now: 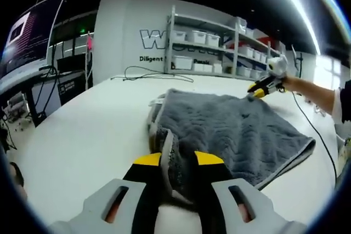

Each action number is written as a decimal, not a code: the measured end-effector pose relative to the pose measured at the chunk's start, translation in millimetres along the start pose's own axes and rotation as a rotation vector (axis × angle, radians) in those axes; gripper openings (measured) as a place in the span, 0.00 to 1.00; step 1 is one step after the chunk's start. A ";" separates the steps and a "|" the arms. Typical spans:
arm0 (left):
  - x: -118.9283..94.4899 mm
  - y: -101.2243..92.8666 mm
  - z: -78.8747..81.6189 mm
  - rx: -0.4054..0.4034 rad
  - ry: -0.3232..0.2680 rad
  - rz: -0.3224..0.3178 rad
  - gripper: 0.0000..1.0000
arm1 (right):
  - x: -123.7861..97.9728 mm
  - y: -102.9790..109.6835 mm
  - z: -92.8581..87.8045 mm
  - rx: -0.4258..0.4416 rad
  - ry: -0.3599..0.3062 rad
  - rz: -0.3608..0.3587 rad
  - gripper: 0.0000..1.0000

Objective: Open the folded towel by lifting each exposed corner and separating the folded layers until the towel lies flat within the target outline without major curled edges

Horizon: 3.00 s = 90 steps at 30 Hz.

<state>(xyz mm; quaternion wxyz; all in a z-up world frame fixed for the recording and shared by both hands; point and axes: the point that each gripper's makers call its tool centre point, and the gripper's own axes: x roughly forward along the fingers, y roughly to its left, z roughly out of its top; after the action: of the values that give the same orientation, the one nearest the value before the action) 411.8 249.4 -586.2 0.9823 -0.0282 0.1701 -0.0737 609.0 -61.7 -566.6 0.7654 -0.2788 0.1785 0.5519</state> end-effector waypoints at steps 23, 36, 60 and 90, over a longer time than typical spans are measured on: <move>-6.4 -8.9 5.6 -0.032 0.048 -0.024 0.29 | 43.5 29.9 63.2 -0.048 -0.102 0.106 0.28; -18.6 -13.1 12.3 -0.015 0.054 -0.025 0.28 | 64.9 37.4 79.8 -0.075 -0.113 0.131 0.30; -28.3 -14.7 11.2 -0.026 0.060 -0.040 0.26 | 97.1 37.7 105.4 -0.068 -0.142 0.137 0.31; -31.3 -19.3 12.7 -0.086 0.076 -0.046 0.26 | 128.7 31.0 148.2 -0.046 -0.208 0.111 0.33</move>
<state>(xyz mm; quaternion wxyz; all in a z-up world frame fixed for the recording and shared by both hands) 384.4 235.5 -562.3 0.9709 -0.0716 0.2099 -0.0901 616.8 133.9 -532.8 0.7415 -0.2274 0.1005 0.6232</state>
